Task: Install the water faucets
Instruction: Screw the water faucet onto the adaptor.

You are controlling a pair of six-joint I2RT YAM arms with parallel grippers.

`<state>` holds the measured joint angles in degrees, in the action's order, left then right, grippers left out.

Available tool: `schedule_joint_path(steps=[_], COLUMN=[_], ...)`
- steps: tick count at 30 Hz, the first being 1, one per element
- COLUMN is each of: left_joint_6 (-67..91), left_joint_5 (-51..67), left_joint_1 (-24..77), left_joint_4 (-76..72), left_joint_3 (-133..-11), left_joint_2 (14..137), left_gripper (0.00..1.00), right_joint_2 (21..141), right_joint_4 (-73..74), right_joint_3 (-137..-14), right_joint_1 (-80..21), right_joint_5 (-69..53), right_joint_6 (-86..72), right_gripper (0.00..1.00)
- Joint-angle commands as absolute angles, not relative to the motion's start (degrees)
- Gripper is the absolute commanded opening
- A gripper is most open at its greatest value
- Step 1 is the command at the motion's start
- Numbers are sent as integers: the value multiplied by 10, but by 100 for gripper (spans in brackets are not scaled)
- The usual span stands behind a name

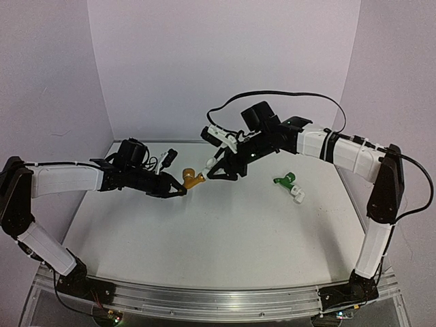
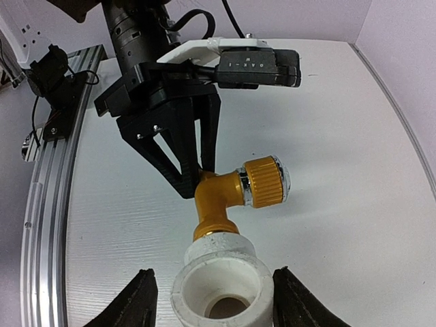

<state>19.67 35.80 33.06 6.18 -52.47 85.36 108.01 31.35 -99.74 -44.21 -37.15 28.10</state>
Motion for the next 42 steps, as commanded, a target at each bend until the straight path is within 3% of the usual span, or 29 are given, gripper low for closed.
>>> schedule_joint_path(steps=[1,12,18,26,34,38,42], left_joint_6=[188,167,161,148,119,114,128], left_joint_5=[364,276,178,100,113,84,111], left_joint_1=[329,329,329,329,329,329,329], left_joint_4=[38,24,18,-15,-137,-131,-88], left_joint_3=[-555,-578,-597,-625,-591,-584,-583], left_joint_2=[845,838,846,873,889,888,877], left_gripper=[0,0,0,0,0,0,0], right_joint_2=[1097,1106,1111,1132,1141,1110,1068], right_joint_4=[308,308,306,309,305,285,251], right_joint_3=[-1026,-1024,-1028,-1051,-1065,-1026,-974], right_joint_1=[-446,-452,-468,-493,-497,-496,-488], right_joint_5=[-383,-381,-310,-175,-189,-151,-147], right_joint_6=[269,203,120,-60,-240,-251,-161], right_gripper=[50,19,0,0,0,0,0])
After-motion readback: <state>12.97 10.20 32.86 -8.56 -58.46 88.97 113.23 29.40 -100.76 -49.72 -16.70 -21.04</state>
